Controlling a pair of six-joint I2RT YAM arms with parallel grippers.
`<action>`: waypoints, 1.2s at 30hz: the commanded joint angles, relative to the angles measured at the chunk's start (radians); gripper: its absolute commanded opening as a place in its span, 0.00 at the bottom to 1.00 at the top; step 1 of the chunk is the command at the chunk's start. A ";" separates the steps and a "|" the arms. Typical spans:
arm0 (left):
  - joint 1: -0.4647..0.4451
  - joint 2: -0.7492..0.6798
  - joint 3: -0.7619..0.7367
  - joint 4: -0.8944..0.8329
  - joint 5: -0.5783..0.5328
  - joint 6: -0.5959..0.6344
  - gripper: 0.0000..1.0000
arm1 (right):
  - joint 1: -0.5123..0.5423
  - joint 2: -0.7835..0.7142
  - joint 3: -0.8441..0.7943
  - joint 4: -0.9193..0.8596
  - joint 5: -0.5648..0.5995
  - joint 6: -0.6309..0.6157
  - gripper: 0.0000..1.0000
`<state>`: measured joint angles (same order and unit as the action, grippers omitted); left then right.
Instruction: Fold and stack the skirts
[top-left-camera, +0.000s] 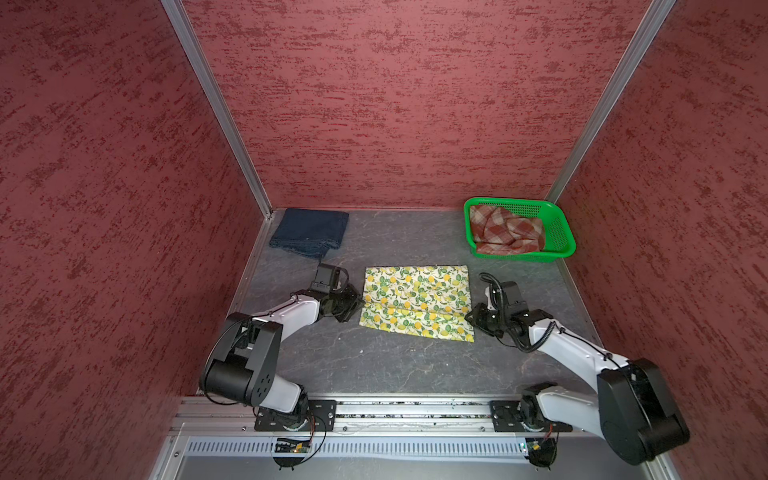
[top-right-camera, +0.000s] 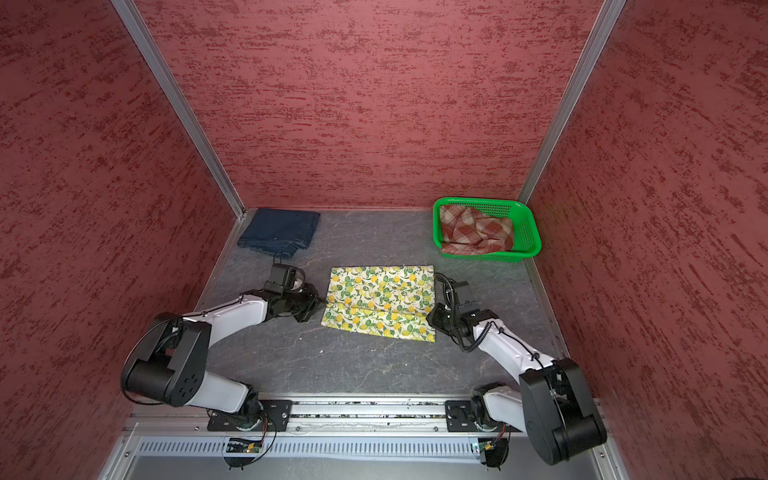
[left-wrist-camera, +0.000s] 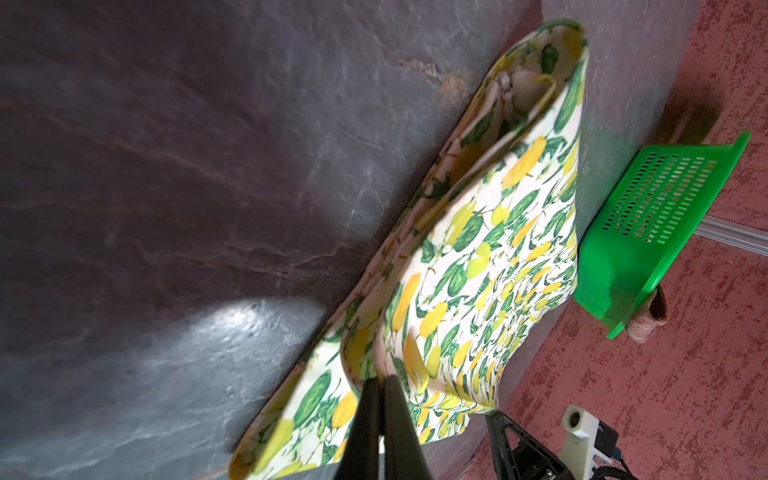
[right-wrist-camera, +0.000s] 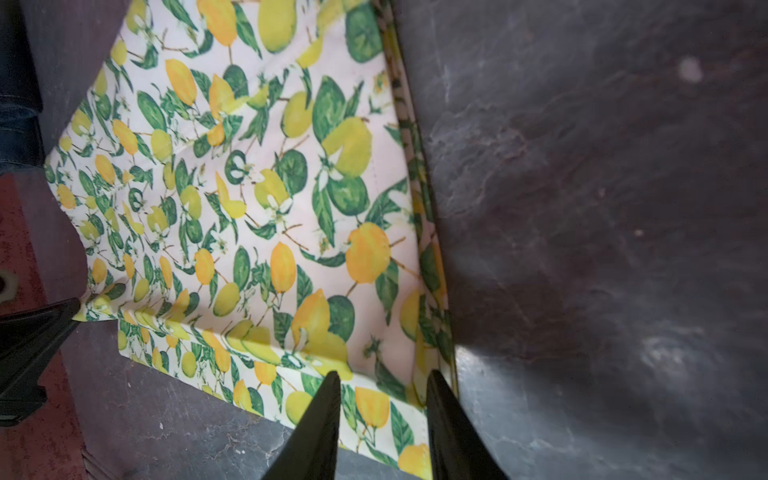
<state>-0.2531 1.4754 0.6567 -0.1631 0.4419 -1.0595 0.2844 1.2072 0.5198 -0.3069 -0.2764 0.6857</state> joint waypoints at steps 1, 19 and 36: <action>-0.009 -0.021 -0.020 0.017 -0.011 0.005 0.00 | -0.002 -0.012 0.034 -0.026 0.027 0.017 0.38; -0.016 -0.012 -0.025 0.045 -0.005 -0.004 0.00 | -0.010 0.033 0.028 0.053 0.060 0.009 0.30; -0.020 -0.036 0.036 0.006 -0.009 -0.002 0.00 | -0.013 0.021 0.104 0.008 0.133 -0.092 0.00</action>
<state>-0.2653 1.4704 0.6510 -0.1452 0.4370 -1.0653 0.2775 1.2579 0.5774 -0.2844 -0.1932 0.6231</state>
